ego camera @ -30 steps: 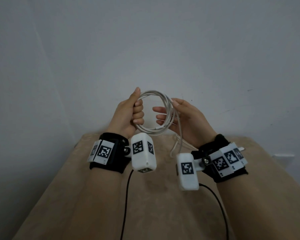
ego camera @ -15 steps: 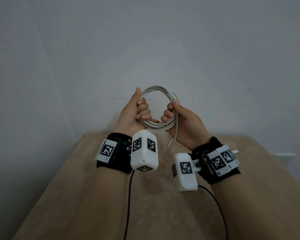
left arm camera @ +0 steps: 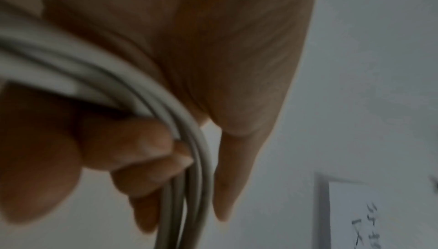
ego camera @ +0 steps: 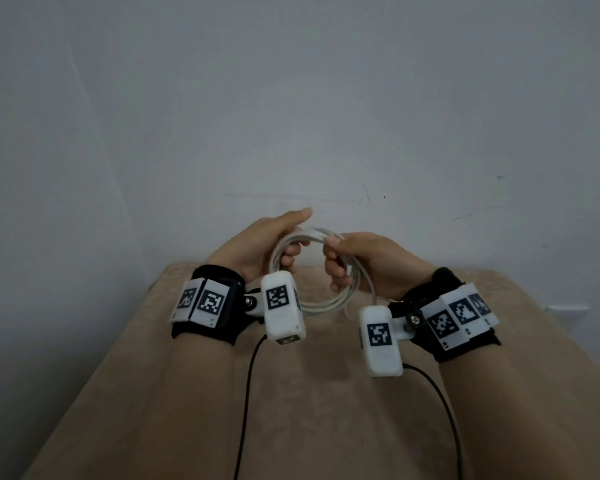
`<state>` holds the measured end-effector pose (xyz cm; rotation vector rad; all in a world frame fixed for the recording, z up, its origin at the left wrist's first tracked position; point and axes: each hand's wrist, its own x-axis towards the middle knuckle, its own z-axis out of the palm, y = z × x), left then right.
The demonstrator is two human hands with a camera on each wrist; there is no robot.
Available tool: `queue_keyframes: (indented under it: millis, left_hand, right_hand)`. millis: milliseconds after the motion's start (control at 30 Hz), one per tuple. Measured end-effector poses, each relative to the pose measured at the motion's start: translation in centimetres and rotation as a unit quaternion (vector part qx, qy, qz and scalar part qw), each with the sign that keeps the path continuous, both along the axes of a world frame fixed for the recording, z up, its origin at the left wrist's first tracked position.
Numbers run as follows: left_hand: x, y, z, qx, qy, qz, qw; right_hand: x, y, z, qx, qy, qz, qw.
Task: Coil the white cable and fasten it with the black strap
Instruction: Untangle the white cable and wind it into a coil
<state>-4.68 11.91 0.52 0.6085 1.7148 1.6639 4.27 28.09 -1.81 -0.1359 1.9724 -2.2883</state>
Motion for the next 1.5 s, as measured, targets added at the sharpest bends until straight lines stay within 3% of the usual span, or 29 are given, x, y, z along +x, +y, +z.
queue_keyframes:
  millis: [100, 267, 600, 900, 1133, 1300, 1500]
  left_hand:
    - [0.5, 0.1, -0.1, -0.094, 0.093, -0.066, 0.989]
    - [1.2, 0.2, -0.3, -0.158, 0.117, -0.129, 0.972]
    - [0.6, 0.4, -0.2, -0.068, 0.125, -0.049, 0.989]
    - [-0.6, 0.0, 0.4, 0.086, -0.004, 0.074, 0.993]
    - [-0.5, 0.4, 0.5, 0.162, -0.066, 0.099, 0.98]
    - [-0.1, 1.3, 0.6, 0.218, -0.123, 0.101, 0.963]
    - [0.2, 2.0, 0.6, 0.256, -0.158, 0.095, 0.949]
  right_hand:
    - [0.2, -0.5, 0.2, 0.043, -0.031, 0.033, 0.998]
    - [0.3, -0.5, 0.1, 0.059, -0.054, 0.059, 0.995]
    - [0.5, -0.2, 0.7, 0.067, -0.036, -0.03, 0.997]
    - [0.8, 0.0, 1.2, 0.018, 0.012, -0.095, 0.995]
    - [0.7, -0.3, 1.2, 0.113, 0.078, -0.197, 0.971]
    - [0.1, -0.7, 1.1, 0.004, 0.101, -0.215, 0.971]
    - [-0.2, -0.9, 1.3, -0.176, 0.08, -0.143, 0.971]
